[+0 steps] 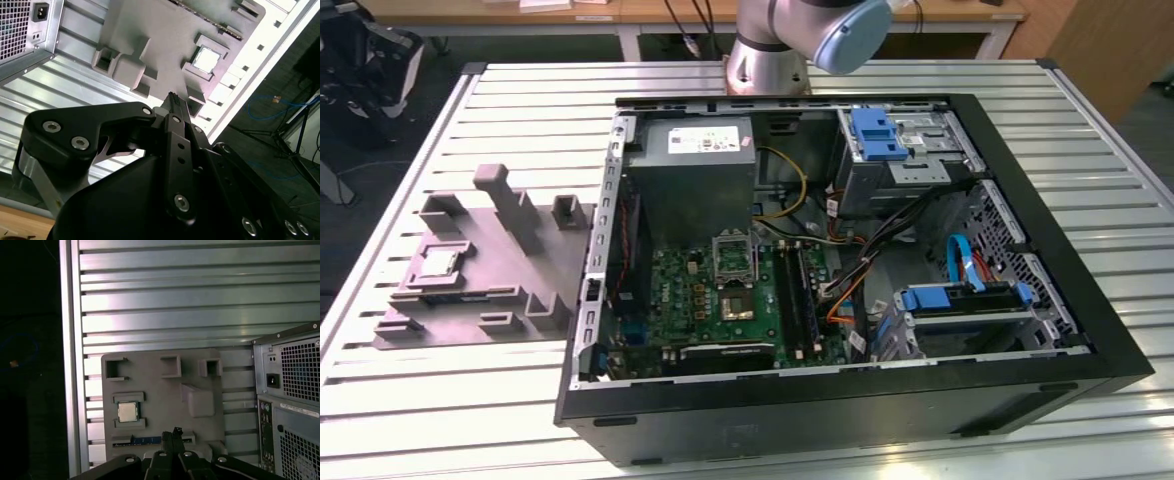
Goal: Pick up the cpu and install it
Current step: 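Reach for the cpu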
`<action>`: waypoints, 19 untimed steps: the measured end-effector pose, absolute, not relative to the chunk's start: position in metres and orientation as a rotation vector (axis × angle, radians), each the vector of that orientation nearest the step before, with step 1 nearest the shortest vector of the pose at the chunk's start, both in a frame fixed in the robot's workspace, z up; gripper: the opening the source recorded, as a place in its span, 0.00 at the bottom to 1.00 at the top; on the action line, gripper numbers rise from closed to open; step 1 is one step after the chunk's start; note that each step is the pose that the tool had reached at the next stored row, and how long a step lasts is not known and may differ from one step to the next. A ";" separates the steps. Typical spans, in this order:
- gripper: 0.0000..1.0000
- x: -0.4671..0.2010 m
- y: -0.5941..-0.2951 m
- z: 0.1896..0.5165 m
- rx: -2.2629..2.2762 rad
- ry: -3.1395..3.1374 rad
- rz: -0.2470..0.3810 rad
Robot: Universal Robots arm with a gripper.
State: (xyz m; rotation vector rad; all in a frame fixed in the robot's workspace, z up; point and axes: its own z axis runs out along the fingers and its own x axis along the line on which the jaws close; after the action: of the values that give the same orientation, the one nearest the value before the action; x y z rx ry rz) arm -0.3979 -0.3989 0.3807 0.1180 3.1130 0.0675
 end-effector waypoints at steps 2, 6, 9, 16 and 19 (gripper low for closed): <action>0.11 -0.401 -0.399 0.381 0.118 3.113 0.068; 0.11 -0.408 -0.399 0.381 0.118 3.113 0.068; 0.11 -0.412 -0.399 0.380 0.118 3.113 0.068; 0.11 -0.420 -0.399 0.380 0.118 3.113 0.068; 0.11 -0.425 -0.399 0.380 0.118 3.113 0.068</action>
State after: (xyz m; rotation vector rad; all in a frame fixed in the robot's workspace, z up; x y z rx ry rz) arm -0.4246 -0.3989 0.3801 0.1179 3.1128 0.0677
